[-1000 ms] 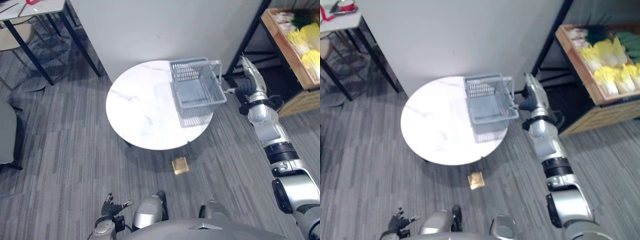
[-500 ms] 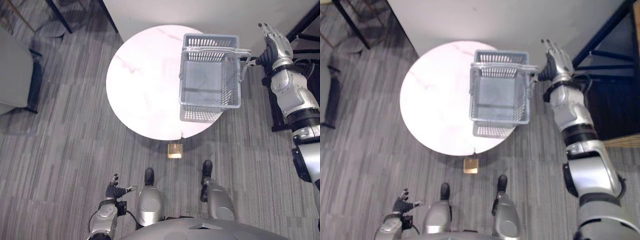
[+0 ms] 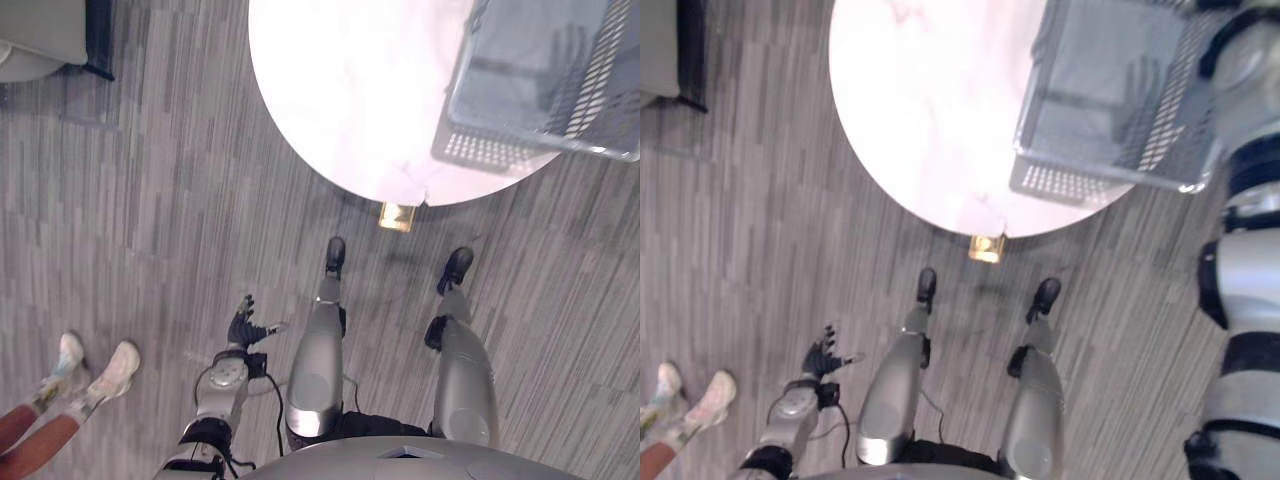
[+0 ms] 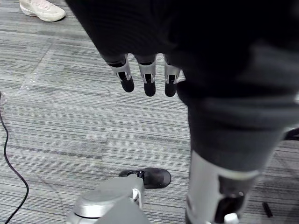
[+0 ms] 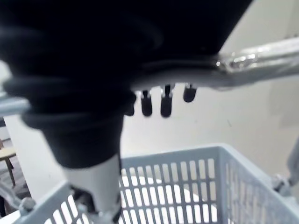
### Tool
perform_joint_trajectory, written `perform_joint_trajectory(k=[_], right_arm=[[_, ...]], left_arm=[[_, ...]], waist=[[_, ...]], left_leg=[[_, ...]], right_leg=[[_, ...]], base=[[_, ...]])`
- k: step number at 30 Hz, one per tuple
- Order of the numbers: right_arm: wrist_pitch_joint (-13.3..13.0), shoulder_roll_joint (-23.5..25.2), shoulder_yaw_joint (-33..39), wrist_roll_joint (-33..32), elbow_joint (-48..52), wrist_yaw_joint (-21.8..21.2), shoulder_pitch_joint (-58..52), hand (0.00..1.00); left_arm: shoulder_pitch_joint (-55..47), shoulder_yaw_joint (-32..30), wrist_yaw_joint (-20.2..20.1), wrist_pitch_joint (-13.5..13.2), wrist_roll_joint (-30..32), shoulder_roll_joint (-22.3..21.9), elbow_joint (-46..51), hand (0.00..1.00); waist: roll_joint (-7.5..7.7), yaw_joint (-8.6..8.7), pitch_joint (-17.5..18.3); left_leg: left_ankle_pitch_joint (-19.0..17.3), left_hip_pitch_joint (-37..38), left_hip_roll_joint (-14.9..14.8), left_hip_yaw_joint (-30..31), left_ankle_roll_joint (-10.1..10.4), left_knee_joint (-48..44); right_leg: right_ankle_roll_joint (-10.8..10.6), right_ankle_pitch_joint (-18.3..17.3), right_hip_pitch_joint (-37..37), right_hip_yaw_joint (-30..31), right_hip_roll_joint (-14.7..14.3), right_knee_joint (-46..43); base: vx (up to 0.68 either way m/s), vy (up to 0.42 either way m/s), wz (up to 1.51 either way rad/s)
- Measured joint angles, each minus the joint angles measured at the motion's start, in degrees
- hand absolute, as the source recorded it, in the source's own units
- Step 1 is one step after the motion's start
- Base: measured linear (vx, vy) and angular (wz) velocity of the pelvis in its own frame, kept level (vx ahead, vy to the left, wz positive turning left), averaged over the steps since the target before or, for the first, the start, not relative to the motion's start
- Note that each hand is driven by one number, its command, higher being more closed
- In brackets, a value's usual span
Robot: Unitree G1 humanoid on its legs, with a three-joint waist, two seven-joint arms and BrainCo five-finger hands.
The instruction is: Pick vegetable in the basket
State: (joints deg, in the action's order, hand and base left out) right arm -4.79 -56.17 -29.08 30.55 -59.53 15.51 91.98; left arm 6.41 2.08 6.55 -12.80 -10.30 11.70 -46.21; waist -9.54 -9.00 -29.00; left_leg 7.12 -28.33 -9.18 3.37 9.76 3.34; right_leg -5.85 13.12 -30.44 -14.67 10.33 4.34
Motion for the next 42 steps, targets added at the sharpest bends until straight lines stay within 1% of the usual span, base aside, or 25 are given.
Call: perform_joint_trajectory(k=[6,9,12,14,15,17,20,22,25,26,27,28,30,31,32,33,34,35,36,37,38,39,40,41,42], right_arm=[[0.15,-2.25,-2.42,-1.39,11.64,-0.55,-4.91,1.0],[0.36,-0.54,3.34,-2.89,19.89,-2.1,-18.8,1.0],[0.66,7.36,13.71,-3.51,24.83,-4.14,-39.41,1.0],[0.69,14.52,22.37,-5.8,27.34,-4.88,-56.4,1.0],[0.74,16.09,24.52,-6.28,28.04,-5.12,-60.14,1.0],[0.97,20.92,34.69,-9.75,33.25,-5.41,-74.09,1.0],[1.07,23.23,42.55,-10.19,38.24,-5.35,-83.74,1.0],[1.13,26.42,48.86,-10.81,41.99,-4.87,-89.93,1.0],[1.11,30.76,51.79,-12.35,45.36,-4.18,-95.4,1.0],[1.11,31.76,52.18,-12.41,45.81,-4.12,-96.48,1.0],[1.08,33.94,52.2,-12.49,45.61,-4.26,-97.09,1.0],[1.04,35.85,52.07,-12.46,45.58,-4.32,-97.49,1.0],[0.89,37.79,51.91,-12.93,45.19,-4.41,-99.01,1.0],[0.76,39.13,49.99,-13.73,43.61,-4.52,-97.43,1.0],[0.61,41.33,49.46,-14.3,41.78,-4.41,-95.18,1.0],[0.58,41.81,49.45,-14.52,41.03,-4.34,-94.22,1.0],[0.25,42.68,48.4,-14.72,37.57,-4.37,-93.58,1.0],[0.3,42.81,47.98,-14.8,33.77,-4.86,-94.08,1.0],[0.48,42.92,47.88,-15.23,32.36,-5.09,-94.08,1.0],[0.88,43.73,47.42,-15.85,30.95,-5.41,-94.13,1.0],[0.96,44.38,47.44,-15.88,30.94,-5.46,-95.01,1.0],[1.16,44.67,47.41,-15.91,30.89,-5.64,-95.98,1.0],[1.76,45.65,46.88,-16.27,30.46,-5.86,-97.84,1.0],[2.32,46.61,46.57,-16.53,29.21,-5.85,-99.53,1.0],[2.69,46.95,46.29,-16.89,28.06,-5.75,-99.97,1.0]], left_arm=[[-0.74,-2.84,-0.17,0.1,-0.3,-5.92,2.22,0.0],[-0.85,-3.4,-0.25,0.18,-0.16,-7.66,2.61,0.0],[-2.84,-3.99,-0.29,0.23,1.03,-7.16,3.68,0.0],[-5.63,-3.92,-0.44,1.0,3.62,-5.92,4.23,0.0],[-6.14,-3.91,-0.56,1.28,4.33,-5.54,4.18,0.0],[-6.83,-3.42,-1.52,2.23,5.56,-4.2,4.3,0.0],[-7.06,-2.36,-1.97,2.79,7.4,-2.74,4.36,0.0],[-7.49,-1.15,-3.84,3.37,7.7,-0.35,4.35,0.0],[-8.41,-1.11,-5.42,3.58,8.81,1.66,4.33,0.0],[-8.65,-1.24,-5.67,3.61,9.28,1.82,4.33,0.0],[-9.4,-1.8,-6.45,3.63,9.87,1.0,4.24,0.0],[-10.31,-2.6,-6.58,3.69,9.92,1.03,4.17,0.0],[-11.07,-3.85,-6.57,3.88,9.92,1.76,4.41,0.0],[-11.5,-5.41,-6.64,4.71,9.91,1.76,3.19,0.0],[-11.4,-6.62,-6.75,4.7,9.9,1.27,1.62,0.0],[-11.74,-7.5,-6.73,4.57,9.88,0.4,1.5,0.0],[-12.09,-8.54,-6.57,4.92,9.85,-0.37,0.31,0.0],[-12.6,-8.81,-6.57,5.12,9.88,-0.75,-1.27,0.0],[-12.63,-9.12,-6.46,5.07,9.9,-1.04,-1.98,0.0],[-12.53,-10.25,-6.42,5.13,10.12,-1.37,-3.74,0.0],[-12.19,-11.58,-6.4,5.26,10.9,-2.5,-6.35,0.0],[-12.03,-12.29,-6.38,5.27,11.64,-3.41,-7.49,0.0],[-12.05,-13.46,-6.19,5.32,12.23,-4.71,-9.16,0.0],[-12.17,-13.52,-6.11,5.61,12.73,-5.61,-9.89,0.0],[-12.34,-13.53,-5.96,5.72,13.36,-6.14,-10.0,0.0]], waist=[[0.52,-0.05,0.23],[1.27,1.12,0.39],[4.47,2.62,2.06],[7.59,5.35,5.91],[8.28,5.91,6.9],[10.62,8.88,9.11],[12.63,11.04,11.6],[14.35,13.14,13.0],[15.97,15.21,14.65],[15.92,15.39,15.25],[14.21,15.5,16.03],[13.96,15.45,16.39],[16.22,15.57,17.95],[16.4,15.2,17.83],[15.66,13.27,18.28],[14.89,12.72,17.97],[14.62,13.42,19.15],[14.5,12.88,20.41],[14.54,12.73,20.77],[14.0,12.4,21.06],[11.8,13.03,20.79],[10.65,13.08,21.01],[9.69,12.85,21.27],[9.95,12.91,21.14],[10.05,12.8,21.07]], left_leg=[[1.15,1.33,-0.64,-4.65,0.06,1.57],[-0.16,7.24,-1.76,-6.45,0.22,1.3],[-3.39,15.14,-2.27,-7.78,0.11,-0.93],[-5.76,18.99,-2.19,-7.93,-0.08,-2.02],[-6.12,19.67,-2.15,-8.06,-0.17,-2.03],[-7.09,22.38,-1.47,-8.14,-0.38,-2.52],[-8.15,24.34,-0.66,-10.28,-0.72,-3.0],[-10.24,26.59,-0.71,-14.48,-0.83,-5.03],[-13.59,29.38,-1.74,-21.92,-1.18,-9.07],[-13.91,29.99,-1.98,-23.64,-1.38,-9.22],[-14.21,32.96,-4.94,-29.98,-1.79,-8.45],[-14.24,34.62,-5.83,-32.56,-1.44,-8.61],[-16.11,37.35,-5.06,-37.05,-0.24,-11.12],[-18.37,37.03,-6.07,-41.31,-3.44,-15.09],[-20.19,36.71,-2.6,-43.99,-6.47,-9.06],[-16.68,37.99,-2.43,-45.28,-6.3,-7.81],[-15.76,39.67,-1.68,-51.17,-3.48,-8.6],[-16.0,39.76,-2.2,-55.26,-3.53,-11.05],[-16.28,39.98,-3.0,-57.36,-3.36,-12.59],[-16.68,40.42,-4.87,-61.52,-2.89,-15.83],[-16.8,41.36,-7.12,-64.56,-2.68,-18.22],[-16.71,41.91,-8.48,-65.8,-2.63,-19.46],[-16.19,42.84,-11.97,-67.31,-2.92,-25.02],[-16.35,42.52,-15.63,-66.09,-2.57,-32.81],[-17.3,41.5,-16.79,-63.37,-2.9,-36.79]], right_leg=[[0.02,0.81,-2.29,2.94,-0.41,-1.0],[0.3,0.1,2.99,3.44,-1.45,-1.39],[0.79,-2.6,10.1,4.69,-2.05,-3.0],[0.32,-4.88,14.22,4.82,-1.92,-3.46],[0.29,-5.21,14.87,4.93,-1.89,-3.51],[-0.33,-6.48,17.1,5.17,-1.05,-5.17],[-0.83,-6.9,17.21,7.62,-0.45,-6.31],[-0.95,-6.9,17.12,11.35,-0.84,-7.43],[-0.03,-7.35,17.49,14.55,-2.29,-6.62],[1.48,-8.63,17.58,11.82,-1.97,-5.89],[4.78,-14.13,16.36,3.41,-2.09,-10.14],[6.36,-14.46,15.15,-0.24,-0.76,-18.39],[8.59,-14.42,15.0,-6.33,0.31,-23.89],[13.87,-10.35,14.93,-5.74,-2.42,-19.95],[17.66,-8.44,15.82,-5.58,-4.32,-14.47],[18.08,-13.82,15.58,-11.56,-2.93,-20.63],[14.36,-22.53,16.28,-20.73,2.48,-29.19],[12.17,-24.91,18.26,-27.44,6.04,-30.43],[11.98,-24.96,18.91,-30.22,6.56,-30.06],[11.88,-24.8,19.31,-33.18,5.4,-28.75],[12.47,-24.01,19.96,-31.18,1.4,-25.72],[12.87,-23.53,20.47,-29.88,-0.82,-23.75],[13.11,-23.34,21.66,-26.85,-3.84,-21.16],[13.11,-23.47,22.64,-22.95,-6.09,-19.49],[13.15,-23.43,23.07,-20.81,-7.1,-18.6]], base=[[-0.03,0.016,-0.26],[0.03,0.009,-0.25],[0.07,0.029,-0.28],[0.08,0.041,-0.04],[0.09,0.043,-0.06],[0.07,0.046,0.0],[0.03,0.05,-0.35],[0.01,0.039,-0.8],[-0.01,0.018,-1.15],[-0.03,0.024,-1.81],[0.01,0.028,-1.73],[0.06,0.027,-1.75],[0.07,-0.005,-1.69],[-0.1,-0.019,-2.85],[-0.16,-0.01,-2.7],[-0.17,0.037,-2.57],[-0.07,-0.011,-2.07],[-0.03,-0.067,-1.9],[0.04,-0.182,-1.74],[0.07,-0.23,-1.54],[0.09,-0.231,-1.41],[0.1,-0.198,-1.28],[0.1,-0.159,-1.3],[0.1,-0.149,-1.34],[0.07,-0.143,-1.55]])
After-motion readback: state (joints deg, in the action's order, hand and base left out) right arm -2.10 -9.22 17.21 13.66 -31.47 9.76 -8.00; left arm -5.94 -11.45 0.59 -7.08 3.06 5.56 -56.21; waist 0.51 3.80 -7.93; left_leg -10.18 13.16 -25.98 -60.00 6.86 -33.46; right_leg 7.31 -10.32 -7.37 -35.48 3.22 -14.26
